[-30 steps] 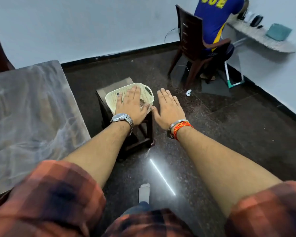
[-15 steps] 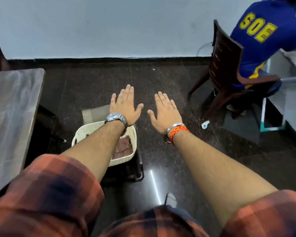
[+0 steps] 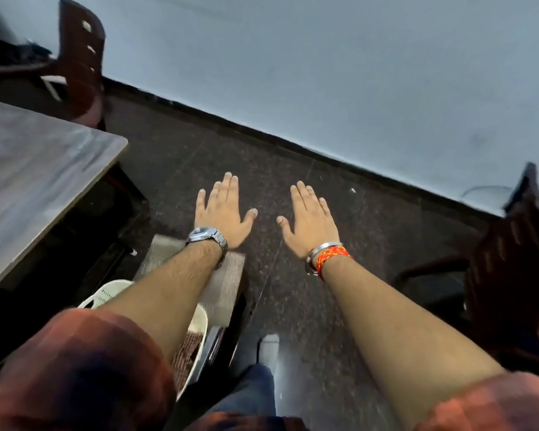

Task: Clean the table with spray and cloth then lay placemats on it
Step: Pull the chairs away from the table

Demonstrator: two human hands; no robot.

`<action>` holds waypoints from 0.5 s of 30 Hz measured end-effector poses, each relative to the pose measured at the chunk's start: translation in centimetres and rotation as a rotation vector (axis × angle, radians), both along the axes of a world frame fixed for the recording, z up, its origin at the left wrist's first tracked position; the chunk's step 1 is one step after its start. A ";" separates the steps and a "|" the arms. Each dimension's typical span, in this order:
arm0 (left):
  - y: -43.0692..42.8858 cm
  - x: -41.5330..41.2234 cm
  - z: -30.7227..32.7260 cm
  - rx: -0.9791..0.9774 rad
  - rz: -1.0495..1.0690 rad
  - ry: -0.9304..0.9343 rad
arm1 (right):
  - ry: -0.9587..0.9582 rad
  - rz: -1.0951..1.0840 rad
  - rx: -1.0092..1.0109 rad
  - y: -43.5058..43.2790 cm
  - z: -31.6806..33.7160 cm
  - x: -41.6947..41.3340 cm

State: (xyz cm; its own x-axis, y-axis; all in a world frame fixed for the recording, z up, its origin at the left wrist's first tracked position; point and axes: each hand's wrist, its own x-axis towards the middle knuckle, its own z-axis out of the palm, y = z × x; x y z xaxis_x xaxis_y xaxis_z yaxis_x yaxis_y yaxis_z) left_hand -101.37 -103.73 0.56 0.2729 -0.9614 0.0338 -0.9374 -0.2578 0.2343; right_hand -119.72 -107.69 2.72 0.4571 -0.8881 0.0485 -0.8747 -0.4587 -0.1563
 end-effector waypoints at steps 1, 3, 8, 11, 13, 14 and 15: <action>-2.1 0.8 -0.3 -0.001 0.043 0.005 | -0.002 0.029 0.002 -2.6 -0.1 0.9; -5.9 2.3 -0.2 0.029 0.104 -0.002 | 0.008 0.098 0.027 -7.1 0.1 2.8; -16.2 6.8 1.3 0.017 0.260 0.002 | 0.005 0.284 0.006 -19.8 2.0 8.1; -21.1 9.1 1.8 0.004 0.338 0.015 | 0.006 0.382 -0.002 -26.6 2.2 11.3; -24.4 11.1 1.8 -0.003 0.416 0.008 | 0.015 0.436 -0.001 -31.1 1.9 13.9; -26.2 12.3 1.7 -0.002 0.456 0.000 | 0.025 0.470 -0.002 -33.6 1.7 15.4; -27.9 13.5 1.4 -0.005 0.496 -0.009 | 0.031 0.509 -0.001 -35.9 1.3 16.9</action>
State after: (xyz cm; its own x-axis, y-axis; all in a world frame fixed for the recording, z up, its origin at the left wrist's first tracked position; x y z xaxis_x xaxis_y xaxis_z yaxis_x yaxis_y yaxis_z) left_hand -87.92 -131.62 1.94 0.6973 -0.7156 0.0425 -0.7040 -0.6724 0.2286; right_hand -102.81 -143.63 4.07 0.8332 -0.5522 0.0289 -0.5442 -0.8282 -0.1335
